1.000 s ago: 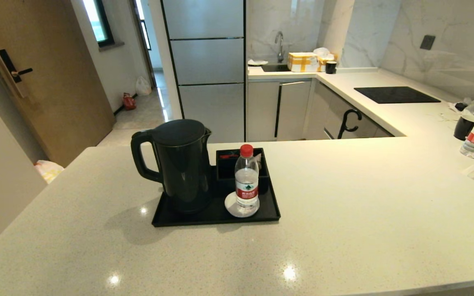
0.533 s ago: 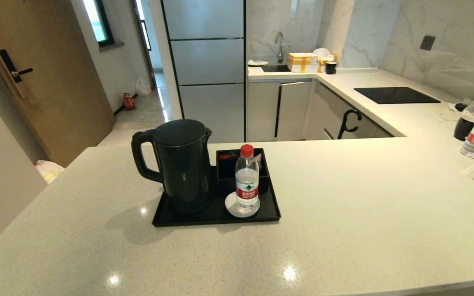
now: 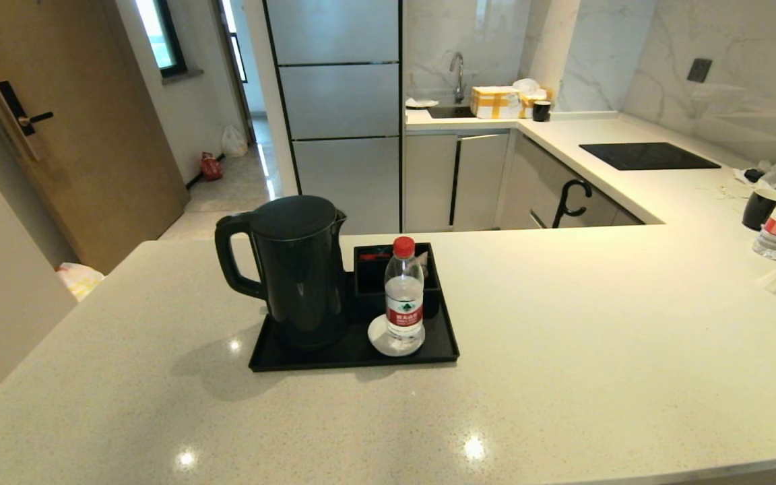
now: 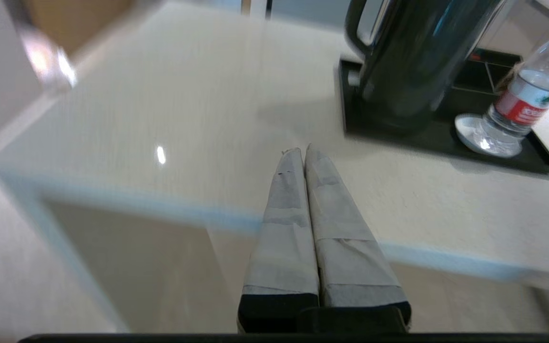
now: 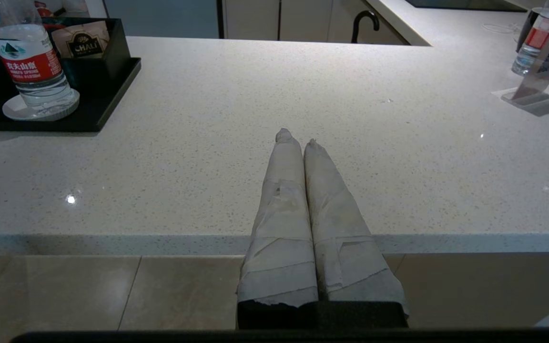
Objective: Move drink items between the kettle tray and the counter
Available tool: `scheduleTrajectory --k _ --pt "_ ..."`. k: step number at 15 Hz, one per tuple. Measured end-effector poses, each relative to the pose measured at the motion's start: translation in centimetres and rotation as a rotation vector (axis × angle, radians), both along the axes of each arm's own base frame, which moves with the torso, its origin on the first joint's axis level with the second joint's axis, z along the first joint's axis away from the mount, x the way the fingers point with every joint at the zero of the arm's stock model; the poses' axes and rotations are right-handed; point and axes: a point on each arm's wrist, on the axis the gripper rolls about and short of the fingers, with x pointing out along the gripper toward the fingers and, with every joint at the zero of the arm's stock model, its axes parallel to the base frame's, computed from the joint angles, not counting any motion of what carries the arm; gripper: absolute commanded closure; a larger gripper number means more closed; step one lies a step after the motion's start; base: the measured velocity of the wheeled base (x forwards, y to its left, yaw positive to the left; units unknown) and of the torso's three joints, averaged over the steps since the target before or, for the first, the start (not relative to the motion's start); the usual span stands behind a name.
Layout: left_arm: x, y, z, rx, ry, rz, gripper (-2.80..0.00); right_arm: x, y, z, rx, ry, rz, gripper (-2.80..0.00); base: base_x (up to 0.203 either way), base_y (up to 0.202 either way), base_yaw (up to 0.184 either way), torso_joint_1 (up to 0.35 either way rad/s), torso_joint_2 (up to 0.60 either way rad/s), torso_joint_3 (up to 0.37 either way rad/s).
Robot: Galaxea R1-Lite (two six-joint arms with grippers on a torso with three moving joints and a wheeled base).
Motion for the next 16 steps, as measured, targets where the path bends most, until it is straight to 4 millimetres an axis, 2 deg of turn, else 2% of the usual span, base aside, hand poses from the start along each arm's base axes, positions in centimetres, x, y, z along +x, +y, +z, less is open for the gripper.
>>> scheduleTrajectory --k 2,4,6,10,13,16 --pt "1.8 -0.1 -1.8 0.093 -0.067 -0.027 0.00 0.0 0.0 0.0 0.000 0.000 0.000 0.00 0.000 0.000 0.000 0.000 0.00 0.000" --pt "2.5 -0.2 -2.5 0.147 -0.143 -0.095 0.00 0.0 0.0 0.0 0.000 0.000 0.000 0.00 0.000 0.000 0.000 0.000 0.00 0.000" --pt "2.7 -0.3 -3.4 0.080 -0.097 -0.126 0.00 0.0 0.0 0.0 0.000 0.000 0.000 0.00 0.000 0.000 0.000 0.000 0.00 0.000" --pt "2.8 -0.3 -3.6 0.096 -0.082 -0.124 0.00 0.0 0.0 0.0 0.000 0.000 0.000 0.00 0.000 0.000 0.000 0.000 0.00 0.000" --pt "2.8 -0.3 -4.0 0.218 -0.038 -0.143 0.00 0.0 0.0 0.0 0.000 0.000 0.000 0.00 0.000 0.000 0.000 0.000 0.00 0.000" --pt "2.8 -0.3 -4.0 0.215 -0.040 -0.140 0.00 0.0 0.0 0.0 0.000 0.000 0.000 0.00 0.000 0.000 0.000 0.000 0.00 0.000"
